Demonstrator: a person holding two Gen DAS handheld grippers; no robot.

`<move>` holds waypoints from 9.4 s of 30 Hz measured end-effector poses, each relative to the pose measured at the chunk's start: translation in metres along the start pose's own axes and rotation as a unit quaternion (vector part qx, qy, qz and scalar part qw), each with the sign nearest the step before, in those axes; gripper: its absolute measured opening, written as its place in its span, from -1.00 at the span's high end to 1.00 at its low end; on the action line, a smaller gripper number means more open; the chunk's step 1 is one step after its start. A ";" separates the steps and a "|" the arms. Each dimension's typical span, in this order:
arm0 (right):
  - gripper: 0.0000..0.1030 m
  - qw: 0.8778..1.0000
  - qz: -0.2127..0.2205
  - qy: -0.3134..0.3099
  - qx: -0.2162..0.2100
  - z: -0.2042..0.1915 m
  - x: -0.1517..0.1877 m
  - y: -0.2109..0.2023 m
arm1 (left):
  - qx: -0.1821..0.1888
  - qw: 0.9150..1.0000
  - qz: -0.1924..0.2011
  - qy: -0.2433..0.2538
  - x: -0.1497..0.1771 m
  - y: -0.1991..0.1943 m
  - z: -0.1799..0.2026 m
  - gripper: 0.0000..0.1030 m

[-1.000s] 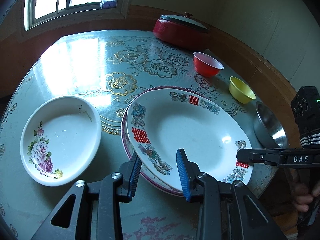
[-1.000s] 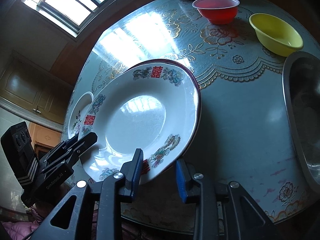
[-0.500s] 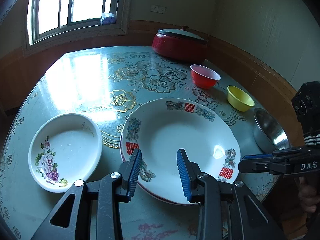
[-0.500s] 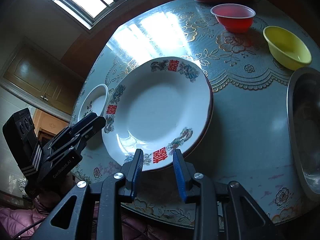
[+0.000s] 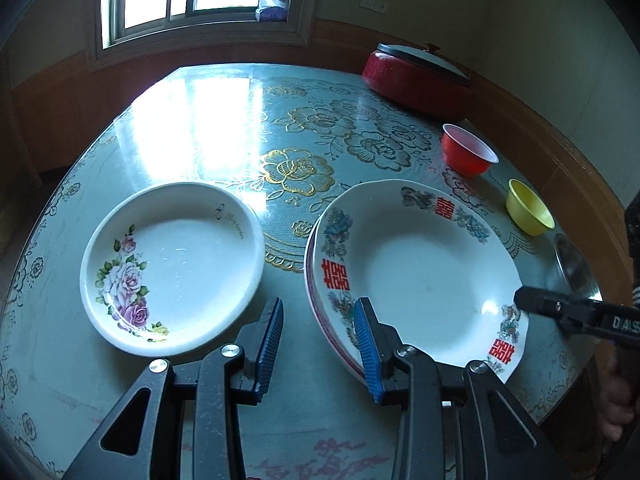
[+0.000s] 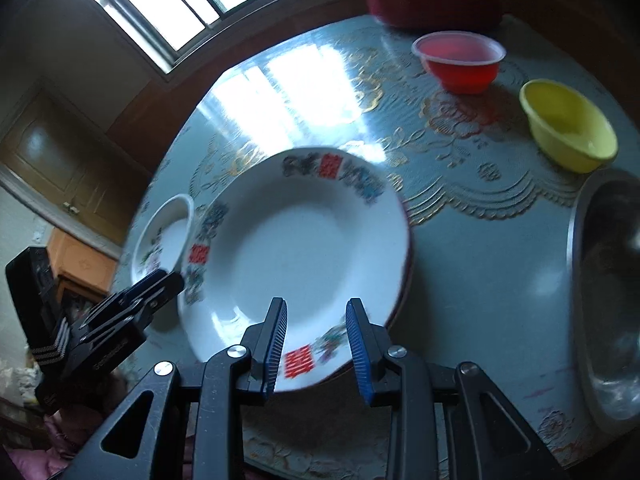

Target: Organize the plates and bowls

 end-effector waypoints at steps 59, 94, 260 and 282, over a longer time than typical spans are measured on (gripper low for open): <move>0.26 0.997 0.053 -0.051 0.011 -0.031 -0.066 0.043 | -0.128 0.986 0.057 -0.090 -0.012 -0.030 -0.110 0.38; 0.36 0.977 -0.068 -0.195 -0.043 -0.203 -0.095 0.195 | -0.049 0.993 0.013 -0.110 -0.017 -0.002 -0.166 0.37; 0.57 0.996 0.027 0.001 0.083 -0.001 -0.028 0.033 | 0.076 0.993 0.022 0.083 -0.030 0.008 0.025 0.52; 0.41 0.989 0.066 0.069 0.114 0.000 -0.008 0.010 | 0.089 0.991 0.012 0.097 -0.023 -0.001 0.007 0.32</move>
Point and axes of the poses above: each gripper's, at about its wrist camera, not at the fingertips, and y roughly the way its jaws point, z to its right, x to its underside, the point moved 3 cm from there along y, roughly the way its jaws point, and after that the axes turned 5 degrees about -y, right-handed, at the moved point
